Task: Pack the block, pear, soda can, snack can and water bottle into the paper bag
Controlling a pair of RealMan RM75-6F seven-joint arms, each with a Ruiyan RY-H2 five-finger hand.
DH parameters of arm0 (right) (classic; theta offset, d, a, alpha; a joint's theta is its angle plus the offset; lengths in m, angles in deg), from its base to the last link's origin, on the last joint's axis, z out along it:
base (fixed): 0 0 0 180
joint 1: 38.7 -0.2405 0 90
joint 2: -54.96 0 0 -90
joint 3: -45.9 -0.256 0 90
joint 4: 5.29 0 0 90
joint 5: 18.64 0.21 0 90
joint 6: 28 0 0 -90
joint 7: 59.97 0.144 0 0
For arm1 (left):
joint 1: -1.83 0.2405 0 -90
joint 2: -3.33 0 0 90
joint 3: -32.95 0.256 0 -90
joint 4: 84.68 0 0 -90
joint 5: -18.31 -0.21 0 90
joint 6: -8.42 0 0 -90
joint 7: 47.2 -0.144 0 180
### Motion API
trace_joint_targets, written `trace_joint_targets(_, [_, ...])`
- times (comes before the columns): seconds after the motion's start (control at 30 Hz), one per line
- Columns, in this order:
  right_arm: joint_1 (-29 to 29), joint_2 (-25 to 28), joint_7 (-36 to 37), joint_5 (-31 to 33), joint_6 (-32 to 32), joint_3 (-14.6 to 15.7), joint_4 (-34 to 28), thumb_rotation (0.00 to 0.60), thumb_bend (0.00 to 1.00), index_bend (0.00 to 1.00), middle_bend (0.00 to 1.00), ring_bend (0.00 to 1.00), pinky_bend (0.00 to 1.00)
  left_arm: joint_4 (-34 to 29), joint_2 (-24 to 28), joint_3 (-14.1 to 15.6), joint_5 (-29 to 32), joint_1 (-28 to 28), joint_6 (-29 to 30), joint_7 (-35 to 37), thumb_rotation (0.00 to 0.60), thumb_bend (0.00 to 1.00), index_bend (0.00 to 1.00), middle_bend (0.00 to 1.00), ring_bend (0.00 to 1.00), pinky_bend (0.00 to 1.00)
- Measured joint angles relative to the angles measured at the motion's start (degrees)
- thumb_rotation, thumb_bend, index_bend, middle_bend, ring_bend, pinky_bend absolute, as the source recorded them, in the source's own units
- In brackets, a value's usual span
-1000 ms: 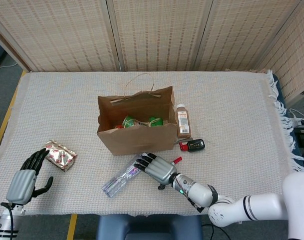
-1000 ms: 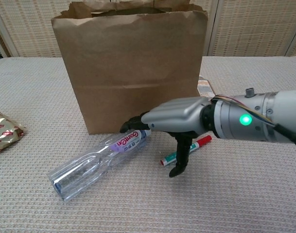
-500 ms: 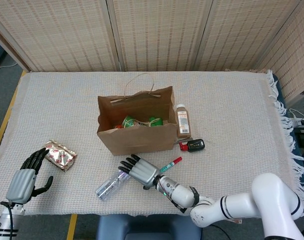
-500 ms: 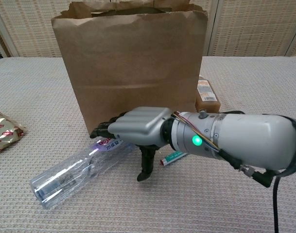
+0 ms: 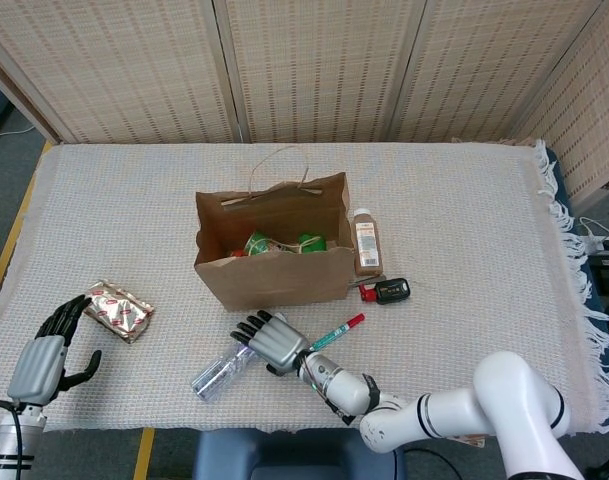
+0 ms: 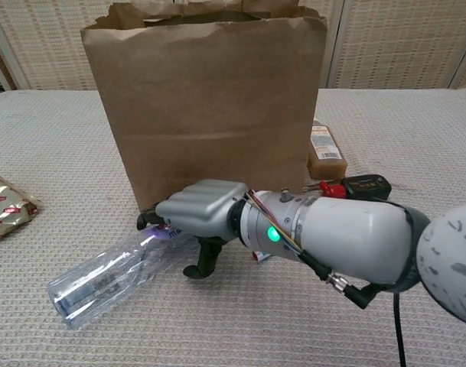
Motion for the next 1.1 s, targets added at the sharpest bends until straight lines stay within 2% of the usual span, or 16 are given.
trace_joint_targets(0.07, [0.48,-0.47,0.12,-1.71,-1.68,0.15,0.15,0.6,0.39,0.69,0.54,0.56,0.68,-0.23,0.3,-0.23,0.31,0.01,-0.11,0.01,0.6,0.42,0.0,0.0,0.0,0.13])
trace_joint_targets(0.13, [1.01,-0.54,0.49,-3.41,-2.95,0.23,0.0,0.6,0.4,0.72,0.57,0.59,0.7,-0.23,0.29,-0.17,0.21,0.06,-0.1,0.04,0.6,0.42,0.0,0.0,0.0,0.13])
trace_joint_targets(0.33, [2.87,1.9,3.59,-7.63,-5.96,-0.58,-3.92,0.6,0.4,0.73,0.57,0.59,0.71,-0.19,0.16,0.08,-0.47,0.09,-0.04,-0.45,0.6,0.42,0.0,0.0,0.0,0.13])
trace_joint_targets(0.63, [6.95,8.27,12.13,-20.79,-14.76,-3.23,-14.35,0.6,0.4,0.73,0.57,0.59,0.71,-0.44,-0.05,0.49,-1.06,0.37,0.22,-1.23,0.6,0.42,0.0,0.0,0.0,0.13])
trace_joint_targets(0.73, [8.31,10.08,14.47,-24.66,-19.17,-5.41,-17.11,0.6,0.4,0.73,0.57,0.59,0.71,-0.63,-0.13,0.56,-1.23,0.47,0.38,-1.45,0.6,0.42,0.0,0.0,0.0,0.12])
trace_joint_targets(0.87, [9.45,11.47,15.52,-27.78,-25.03,-10.43,-18.5,0.6,0.4,0.73,0.57,0.59,0.71,-0.74,-0.29,0.64,-1.53,0.6,0.65,-1.73,0.6,0.42,0.0,0.0,0.0,0.12])
trace_joint_targets(0.97, [9.75,11.29,15.26,-28.75,-29.16,-14.65,-17.14,0.6,0.4,0.72,0.57,0.59,0.71,-0.71,-0.32,0.76,-1.66,0.73,0.73,-1.77,0.6,0.42,0.0,0.0,0.0,0.12])
trace_joint_targets(1.1, [9.67,10.39,14.57,-27.82,-31.69,-19.25,-12.54,0.6,0.4,0.72,0.57,0.58,0.7,-0.74,-0.24,0.83,-1.87,0.82,0.84,-1.59,0.6,0.42,0.0,0.0,0.0,0.12])
